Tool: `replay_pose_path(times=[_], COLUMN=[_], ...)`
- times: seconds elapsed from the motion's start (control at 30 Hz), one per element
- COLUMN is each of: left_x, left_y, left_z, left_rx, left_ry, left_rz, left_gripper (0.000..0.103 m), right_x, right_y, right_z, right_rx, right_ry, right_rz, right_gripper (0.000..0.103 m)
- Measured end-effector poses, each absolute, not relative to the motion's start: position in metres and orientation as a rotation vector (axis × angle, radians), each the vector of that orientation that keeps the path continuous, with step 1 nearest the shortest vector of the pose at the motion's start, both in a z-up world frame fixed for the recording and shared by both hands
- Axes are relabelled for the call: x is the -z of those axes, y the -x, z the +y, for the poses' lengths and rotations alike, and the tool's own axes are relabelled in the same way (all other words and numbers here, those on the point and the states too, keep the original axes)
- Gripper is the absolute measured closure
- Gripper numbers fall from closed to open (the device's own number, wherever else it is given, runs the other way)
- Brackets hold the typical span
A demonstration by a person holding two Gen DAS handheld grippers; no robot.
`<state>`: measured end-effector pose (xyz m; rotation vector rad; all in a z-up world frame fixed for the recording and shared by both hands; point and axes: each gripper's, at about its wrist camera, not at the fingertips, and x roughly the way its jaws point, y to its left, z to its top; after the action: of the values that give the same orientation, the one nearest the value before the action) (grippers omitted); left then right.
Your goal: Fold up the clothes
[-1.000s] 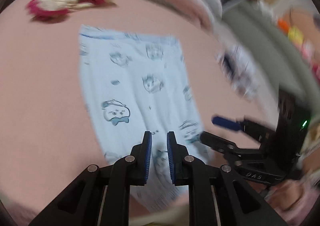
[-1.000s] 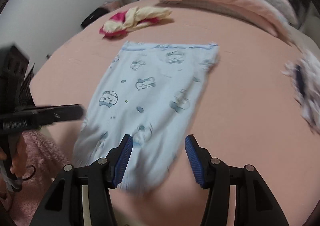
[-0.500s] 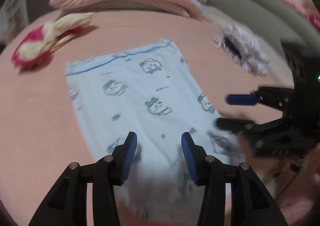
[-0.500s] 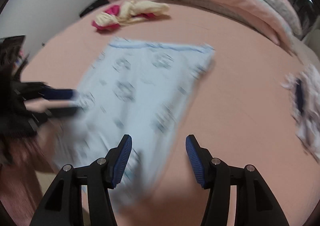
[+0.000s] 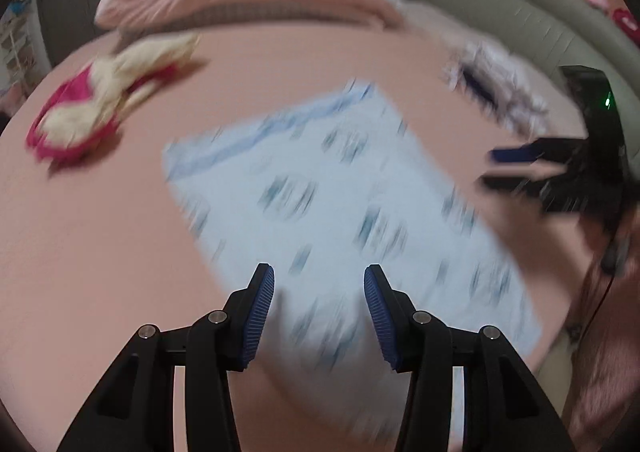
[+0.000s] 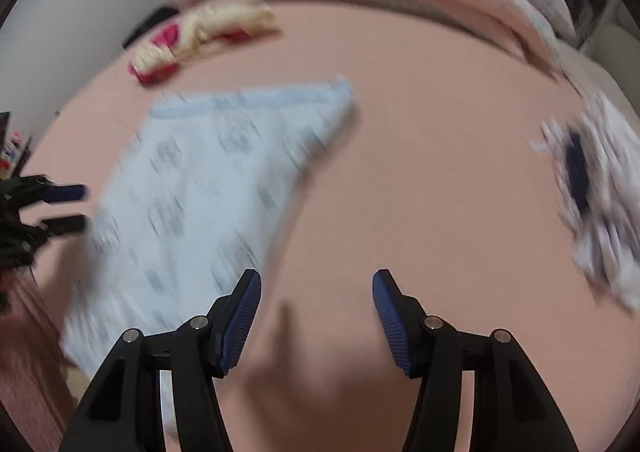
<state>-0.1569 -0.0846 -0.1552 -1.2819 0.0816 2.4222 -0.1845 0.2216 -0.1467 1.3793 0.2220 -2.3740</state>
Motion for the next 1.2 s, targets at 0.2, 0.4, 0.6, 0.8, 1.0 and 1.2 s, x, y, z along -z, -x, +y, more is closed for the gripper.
replay_pose_path(times=[0.2,0.4,0.6,0.8,1.0,1.2], left_x=[0.185,0.170,0.156,0.189,0.156,0.165], left_y=[0.171,0.170,0.182,0.150,0.139,0.128], left_z=[-0.077,-0.121,-0.061,-0.070,-0.082,-0.029], left_rx=[-2.237,-2.231,-2.173,-2.033,-2.007,-1.941], left_ry=[1.358,1.389,1.180,1.206,1.266,1.194], left_rz=[0.271,0.431,0.389,0.674,0.648,0.567], left_gripper=[0.058,0.059,0.059,0.057,0.058,0.058], right_x=[0.201,0.182,0.142,0.199,0.180,0.163], right_y=[0.219,0.218,0.202,0.157,0.150,0.132], right_z=[0.179,0.245,0.162,0.139,0.216,0.136], right_rx=[2.154,2.244,2.161,1.940,2.032,1.957], right_ry=[-1.437,-1.484,-1.147,-1.108,-1.312,-1.150], right_rz=[0.337,0.526,0.500,0.720,0.524,0.494], right_gripper=[0.046,0.046,0.044,0.043,0.038,0.038])
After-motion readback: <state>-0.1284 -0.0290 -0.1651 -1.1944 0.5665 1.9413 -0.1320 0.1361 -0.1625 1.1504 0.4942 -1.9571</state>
